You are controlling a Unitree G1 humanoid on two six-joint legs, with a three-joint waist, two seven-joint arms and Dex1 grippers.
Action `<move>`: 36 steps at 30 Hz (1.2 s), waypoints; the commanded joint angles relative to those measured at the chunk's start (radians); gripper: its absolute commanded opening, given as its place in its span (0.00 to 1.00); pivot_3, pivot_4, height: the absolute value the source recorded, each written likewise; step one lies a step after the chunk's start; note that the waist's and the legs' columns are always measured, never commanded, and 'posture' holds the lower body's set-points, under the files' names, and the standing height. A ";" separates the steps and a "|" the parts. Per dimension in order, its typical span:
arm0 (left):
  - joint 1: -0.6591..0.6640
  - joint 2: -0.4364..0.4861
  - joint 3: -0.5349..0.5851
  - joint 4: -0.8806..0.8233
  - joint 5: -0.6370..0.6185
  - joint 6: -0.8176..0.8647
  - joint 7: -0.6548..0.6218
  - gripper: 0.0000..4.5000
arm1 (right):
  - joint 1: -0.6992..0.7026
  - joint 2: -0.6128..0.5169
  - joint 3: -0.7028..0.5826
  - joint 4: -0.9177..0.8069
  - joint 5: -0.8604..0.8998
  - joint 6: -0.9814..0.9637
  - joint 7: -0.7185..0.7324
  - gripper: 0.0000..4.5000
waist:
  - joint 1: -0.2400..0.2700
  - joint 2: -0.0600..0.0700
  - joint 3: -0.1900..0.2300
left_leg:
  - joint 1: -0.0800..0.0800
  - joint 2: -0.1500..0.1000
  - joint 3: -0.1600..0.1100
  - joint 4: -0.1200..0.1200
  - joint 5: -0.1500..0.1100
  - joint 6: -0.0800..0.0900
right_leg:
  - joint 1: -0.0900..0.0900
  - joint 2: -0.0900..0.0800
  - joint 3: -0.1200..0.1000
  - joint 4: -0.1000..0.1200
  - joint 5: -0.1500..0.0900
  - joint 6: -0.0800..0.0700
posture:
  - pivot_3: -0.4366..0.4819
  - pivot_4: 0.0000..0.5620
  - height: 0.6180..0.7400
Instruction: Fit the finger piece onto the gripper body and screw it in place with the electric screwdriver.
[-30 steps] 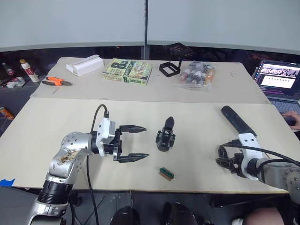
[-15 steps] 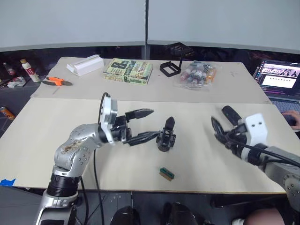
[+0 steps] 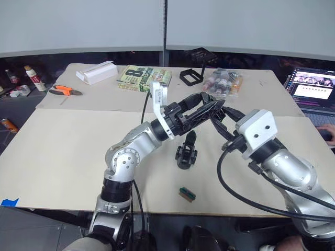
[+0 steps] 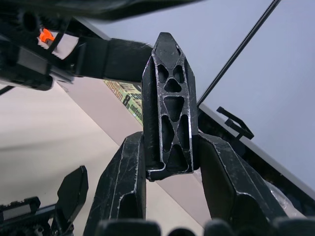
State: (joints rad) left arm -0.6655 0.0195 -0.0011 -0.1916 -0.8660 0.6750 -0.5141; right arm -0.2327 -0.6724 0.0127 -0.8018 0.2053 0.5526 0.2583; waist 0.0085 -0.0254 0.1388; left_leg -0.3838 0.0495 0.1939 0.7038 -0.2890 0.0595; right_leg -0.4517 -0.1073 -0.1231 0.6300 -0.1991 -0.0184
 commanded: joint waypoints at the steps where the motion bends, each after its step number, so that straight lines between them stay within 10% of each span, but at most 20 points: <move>1: -0.037 0.001 0.018 -0.007 -0.013 -0.015 -0.007 0.94 | -0.026 0.012 -0.006 -0.029 -0.047 -0.028 0.003 0.25 | 0.000 0.000 0.000 | 0.000 0.000 0.000 0.000 0.000 0.000 | 0.000 0.000 0.000 0.000 0.000 0.000 | 0.48 0.27 1.00; 11: -0.012 -0.030 0.007 -0.019 -0.017 -0.004 0.007 0.00 | -0.040 0.036 -0.005 -0.036 -0.059 -0.007 0.052 0.25 | 0.002 0.000 0.000 | 0.000 0.000 0.000 0.000 0.000 0.000 | 0.000 0.000 0.000 0.000 0.000 0.000 | 0.48 0.27 1.00; 18: -0.006 -0.064 0.032 -0.010 -0.047 0.001 0.038 0.00 | -0.022 0.045 -0.045 -0.057 -0.032 0.009 0.098 0.25 | 0.001 0.000 0.000 | -0.001 0.000 -0.001 0.000 0.000 0.001 | 0.000 0.000 0.000 0.000 0.000 0.000 | 0.48 0.27 1.00; 27: -0.096 0.153 0.097 0.104 -0.088 0.092 -0.138 0.00 | 0.039 -0.157 -0.365 -0.037 0.383 0.176 0.456 0.99 | 0.001 0.000 0.000 | 0.000 -0.001 -0.002 0.000 0.000 0.001 | 0.000 0.000 0.000 0.000 0.000 0.000 | 0.48 0.27 1.00; 36: -0.189 0.481 -0.046 0.169 -0.108 0.338 -0.559 0.00 | -0.142 -0.400 -0.385 0.194 1.199 0.633 0.364 0.99 | -0.007 -0.001 0.001 | -0.001 0.000 -0.003 -0.001 0.000 0.001 | 0.000 0.000 -0.001 -0.001 0.004 -0.009 | 0.48 0.27 1.00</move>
State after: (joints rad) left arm -0.8316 0.5003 -0.0236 0.0118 -0.9488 0.9859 -1.0145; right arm -0.3529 -1.0599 -0.3937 -0.6226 1.2887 1.1443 0.6657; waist 0.0014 -0.0265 0.1401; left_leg -0.3842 0.0496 0.1905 0.7025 -0.2889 0.0608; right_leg -0.4515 -0.1074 -0.1240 0.6288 -0.1951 -0.0279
